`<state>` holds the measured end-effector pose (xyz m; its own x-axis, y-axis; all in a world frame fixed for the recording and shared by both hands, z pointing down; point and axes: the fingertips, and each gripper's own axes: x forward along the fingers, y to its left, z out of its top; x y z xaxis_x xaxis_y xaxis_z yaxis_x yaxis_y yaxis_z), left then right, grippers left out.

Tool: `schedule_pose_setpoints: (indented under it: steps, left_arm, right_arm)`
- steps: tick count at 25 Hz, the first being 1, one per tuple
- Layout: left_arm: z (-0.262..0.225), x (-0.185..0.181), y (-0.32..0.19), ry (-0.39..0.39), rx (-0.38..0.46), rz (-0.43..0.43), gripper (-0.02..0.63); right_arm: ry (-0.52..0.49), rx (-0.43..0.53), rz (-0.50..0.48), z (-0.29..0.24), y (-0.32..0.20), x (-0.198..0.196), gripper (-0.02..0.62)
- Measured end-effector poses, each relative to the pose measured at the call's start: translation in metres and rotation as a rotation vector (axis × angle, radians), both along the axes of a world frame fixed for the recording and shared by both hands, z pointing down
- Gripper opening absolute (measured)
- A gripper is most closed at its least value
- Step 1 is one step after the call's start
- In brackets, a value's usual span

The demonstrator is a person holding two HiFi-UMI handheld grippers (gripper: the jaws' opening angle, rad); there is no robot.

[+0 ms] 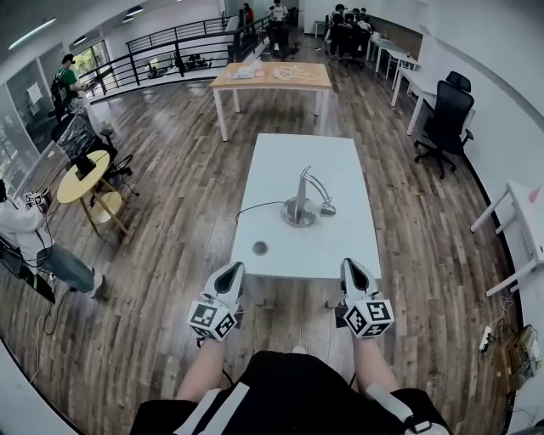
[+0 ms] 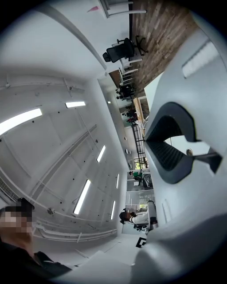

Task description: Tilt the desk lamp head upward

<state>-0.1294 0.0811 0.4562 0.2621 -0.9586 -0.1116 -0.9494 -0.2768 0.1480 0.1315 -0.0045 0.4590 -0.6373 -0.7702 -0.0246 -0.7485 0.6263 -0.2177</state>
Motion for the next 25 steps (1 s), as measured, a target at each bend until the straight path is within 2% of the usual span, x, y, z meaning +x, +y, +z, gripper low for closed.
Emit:
schedule_pose_setpoints:
  steps: [14,25]
  left_arm:
    - [0.005,0.025,-0.077,-0.015,-0.005,-0.032,0.0]
    - [0.02,0.032,-0.119,-0.021,-0.043,0.016,-0.001]
  right_arm:
    - [0.019,-0.011,-0.06,0.009,-0.083,0.019,0.0]
    - [0.015,-0.037,-0.039,0.022,-0.118,0.019,0.0]
